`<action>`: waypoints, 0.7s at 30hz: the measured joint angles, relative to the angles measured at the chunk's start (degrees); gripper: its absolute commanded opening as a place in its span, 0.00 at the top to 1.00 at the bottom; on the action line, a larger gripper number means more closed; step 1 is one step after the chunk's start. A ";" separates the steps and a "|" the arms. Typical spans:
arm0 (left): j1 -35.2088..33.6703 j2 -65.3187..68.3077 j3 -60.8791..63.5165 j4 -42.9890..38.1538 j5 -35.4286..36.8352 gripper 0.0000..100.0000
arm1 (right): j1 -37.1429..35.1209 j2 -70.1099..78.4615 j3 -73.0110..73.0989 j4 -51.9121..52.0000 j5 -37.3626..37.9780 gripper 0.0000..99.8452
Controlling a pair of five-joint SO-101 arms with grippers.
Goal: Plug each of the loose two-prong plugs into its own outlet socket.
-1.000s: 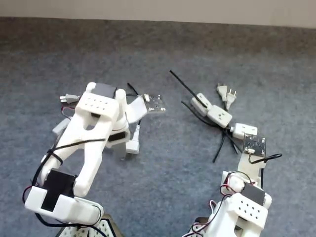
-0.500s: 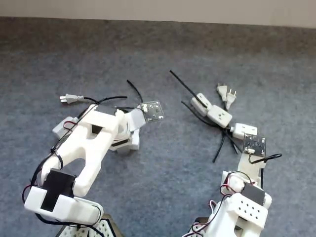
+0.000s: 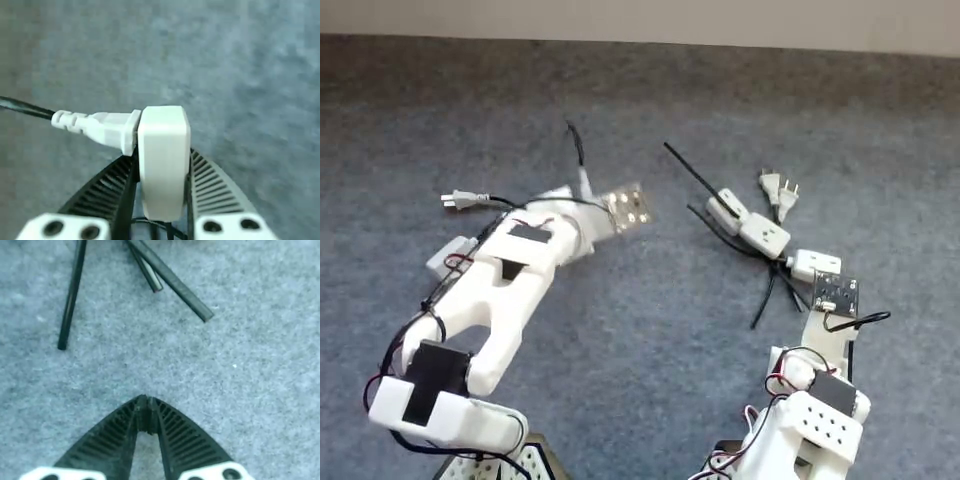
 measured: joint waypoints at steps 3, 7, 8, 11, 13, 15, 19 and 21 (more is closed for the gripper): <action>-0.88 0.00 -0.70 -10.46 -0.09 0.99 | 0.00 0.00 0.00 0.00 0.00 0.99; -0.62 1.93 -8.35 -13.36 -0.09 0.99 | 0.00 0.00 0.00 0.00 0.00 0.99; -0.62 3.60 -11.08 -13.27 -0.09 0.99 | 0.00 0.00 0.00 0.00 0.00 0.99; -0.70 10.37 -21.98 -10.64 0.00 0.99 | 0.00 0.00 0.00 0.00 0.00 0.99; -0.79 16.35 -30.42 -7.56 -0.18 0.99 | 0.00 0.00 0.00 0.00 0.00 0.99; -0.79 23.21 -39.47 -4.48 -0.18 0.99 | 0.00 0.00 0.00 0.00 0.00 0.99; -0.79 38.24 -58.29 -1.76 -0.18 0.99 | 0.00 0.00 0.00 0.00 0.00 0.99; -0.79 46.07 -67.78 -1.49 -1.41 0.99 | 0.00 0.00 0.00 0.00 0.00 0.99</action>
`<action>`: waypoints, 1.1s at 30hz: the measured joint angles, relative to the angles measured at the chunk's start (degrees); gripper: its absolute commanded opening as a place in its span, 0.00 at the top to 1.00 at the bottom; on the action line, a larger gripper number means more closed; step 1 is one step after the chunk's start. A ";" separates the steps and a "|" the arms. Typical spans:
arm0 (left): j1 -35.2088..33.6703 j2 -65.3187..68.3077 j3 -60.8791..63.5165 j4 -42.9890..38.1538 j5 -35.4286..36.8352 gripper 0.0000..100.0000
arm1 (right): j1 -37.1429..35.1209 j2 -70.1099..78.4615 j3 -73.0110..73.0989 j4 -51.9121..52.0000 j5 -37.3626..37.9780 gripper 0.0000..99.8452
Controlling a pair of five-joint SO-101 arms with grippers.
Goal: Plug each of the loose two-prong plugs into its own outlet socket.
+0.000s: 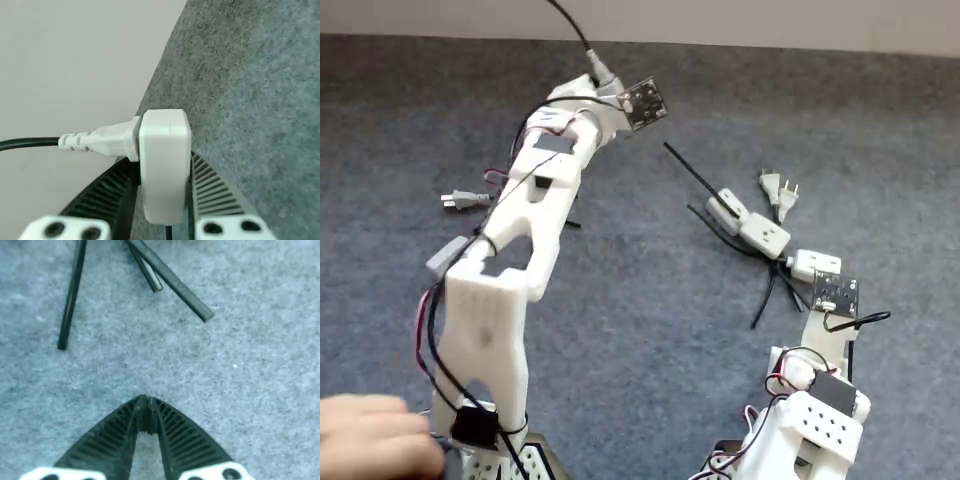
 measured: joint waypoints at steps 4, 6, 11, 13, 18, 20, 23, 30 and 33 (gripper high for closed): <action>0.00 15.47 -17.05 0.00 -8.00 0.86 | 0.00 0.00 0.00 -0.70 0.00 0.99; 0.00 22.51 -24.00 0.00 -10.81 0.80 | 0.00 0.00 0.00 -1.67 0.00 0.99; -0.26 35.34 -38.33 0.09 -12.66 0.78 | -0.09 0.00 0.00 -2.02 0.00 0.99; -0.62 38.24 -42.29 -0.35 -12.84 0.78 | -0.97 -0.09 0.62 -2.11 0.00 0.99; -1.32 40.97 -48.09 0.00 -12.84 0.78 | -2.55 -0.44 1.58 -2.11 0.00 0.99; -1.85 41.41 -50.11 0.00 -12.84 0.78 | -2.55 -0.44 1.67 -2.11 0.00 0.99; -3.34 41.49 -53.89 0.09 -12.84 0.78 | -2.55 -0.44 1.76 -2.11 0.00 0.99; -8.09 41.67 -67.08 0.09 -12.84 0.78 | -2.55 -0.18 1.93 -2.90 0.00 0.99; -10.73 39.47 -67.60 0.09 -12.84 0.78 | -2.55 -0.18 1.93 -2.99 0.00 0.99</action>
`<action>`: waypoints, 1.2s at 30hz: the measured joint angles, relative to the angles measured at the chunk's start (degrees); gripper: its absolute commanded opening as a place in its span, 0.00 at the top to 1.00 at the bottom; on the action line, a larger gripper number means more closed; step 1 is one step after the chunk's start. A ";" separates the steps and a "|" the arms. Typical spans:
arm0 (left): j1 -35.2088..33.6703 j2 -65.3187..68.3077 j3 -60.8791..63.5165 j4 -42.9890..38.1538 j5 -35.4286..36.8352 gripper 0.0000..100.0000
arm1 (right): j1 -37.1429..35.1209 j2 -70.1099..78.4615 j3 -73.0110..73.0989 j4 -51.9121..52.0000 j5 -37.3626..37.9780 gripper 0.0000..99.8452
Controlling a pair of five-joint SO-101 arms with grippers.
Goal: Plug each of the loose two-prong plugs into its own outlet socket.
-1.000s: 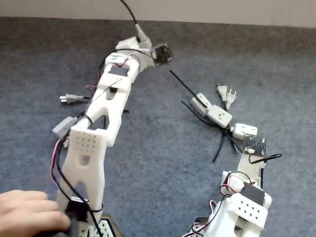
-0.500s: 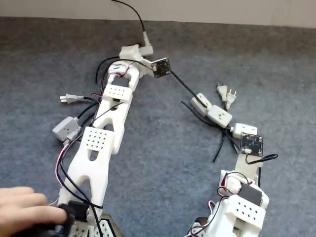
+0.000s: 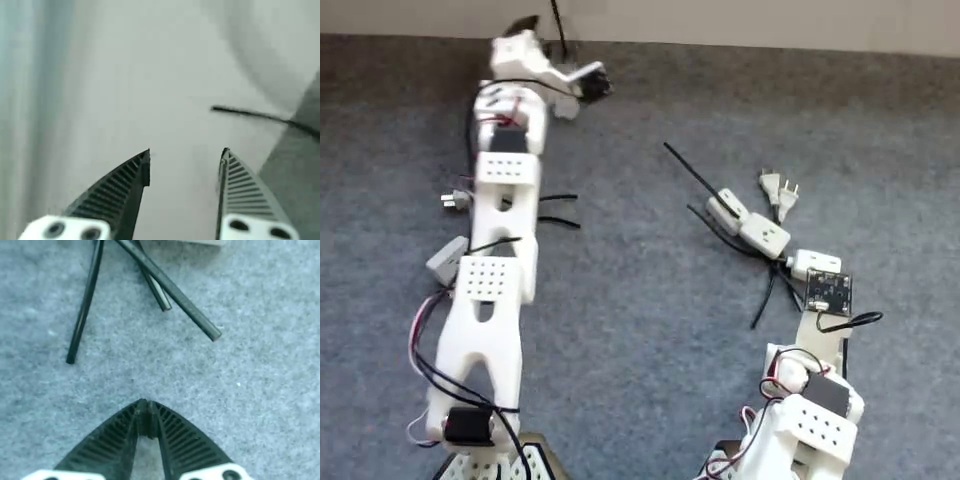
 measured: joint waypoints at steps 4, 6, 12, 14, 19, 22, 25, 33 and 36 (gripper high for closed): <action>-3.69 -3.96 0.00 0.00 0.00 0.78 | 0.00 0.09 0.00 -0.09 0.00 0.99; -5.63 -5.54 0.00 0.00 0.00 0.78 | 0.00 0.09 0.00 -0.09 0.00 0.99; -12.22 -10.29 -0.09 0.35 2.99 0.84 | 0.00 0.09 0.00 -0.09 0.00 0.99; -15.47 -11.87 -0.09 3.78 9.41 0.84 | 0.00 0.09 0.00 -0.09 0.00 0.99; -23.91 -17.49 -0.09 26.99 28.04 0.84 | 0.00 0.09 0.00 -0.09 0.00 0.99; -26.02 -18.90 -0.26 42.37 33.32 0.84 | 0.00 0.09 0.00 -0.09 0.00 0.99; -26.02 -18.90 -0.26 54.86 34.11 0.84 | 0.00 0.09 0.00 -0.09 0.00 0.99; -25.76 -22.42 0.44 83.08 31.82 0.84 | 0.00 0.09 0.00 -0.09 0.00 0.99; -26.55 -24.79 3.69 84.22 32.53 0.84 | -0.09 0.09 0.00 -0.09 0.00 0.99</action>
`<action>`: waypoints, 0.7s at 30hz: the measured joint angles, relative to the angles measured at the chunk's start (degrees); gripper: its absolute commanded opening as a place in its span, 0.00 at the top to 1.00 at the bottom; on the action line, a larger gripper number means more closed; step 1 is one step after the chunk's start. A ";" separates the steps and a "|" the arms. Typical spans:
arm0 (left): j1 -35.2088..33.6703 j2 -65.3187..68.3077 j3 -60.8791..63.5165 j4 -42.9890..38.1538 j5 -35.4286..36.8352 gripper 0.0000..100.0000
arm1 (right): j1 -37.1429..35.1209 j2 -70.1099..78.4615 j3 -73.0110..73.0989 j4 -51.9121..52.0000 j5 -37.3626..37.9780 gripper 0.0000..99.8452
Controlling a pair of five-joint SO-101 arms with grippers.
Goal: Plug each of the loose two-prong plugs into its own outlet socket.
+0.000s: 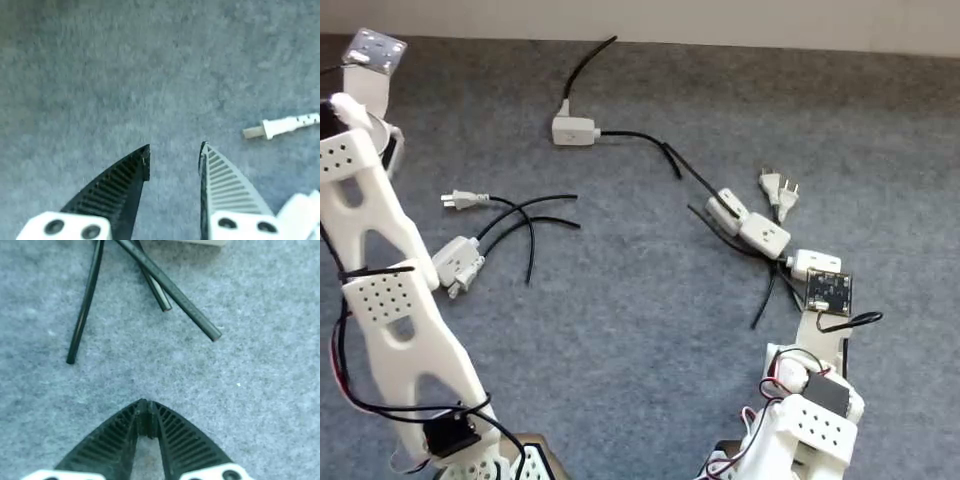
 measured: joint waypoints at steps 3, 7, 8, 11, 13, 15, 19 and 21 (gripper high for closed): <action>-1.58 -4.04 7.74 0.35 0.00 0.84 | -0.09 0.00 0.00 0.00 0.00 0.99; -2.20 -13.19 23.74 0.35 0.00 0.84 | -0.09 0.00 0.00 0.00 0.00 0.99; -2.20 -16.18 28.48 0.35 0.00 0.84 | -0.09 0.00 0.00 0.00 0.00 0.99; -2.20 -26.46 42.81 0.35 0.09 0.84 | -0.09 0.00 0.00 0.00 0.00 0.99; -2.20 -33.32 51.96 0.35 0.09 0.84 | -0.09 0.00 0.00 0.00 0.00 0.99; -1.85 -38.68 60.13 0.35 0.09 0.84 | -0.09 0.00 0.00 0.00 0.00 0.99; -1.23 -42.55 73.32 -4.22 0.09 0.84 | -0.26 -0.09 0.00 0.00 0.00 0.99; -1.14 -42.64 78.51 -8.70 0.09 0.84 | -0.26 -0.09 0.00 0.00 0.00 0.99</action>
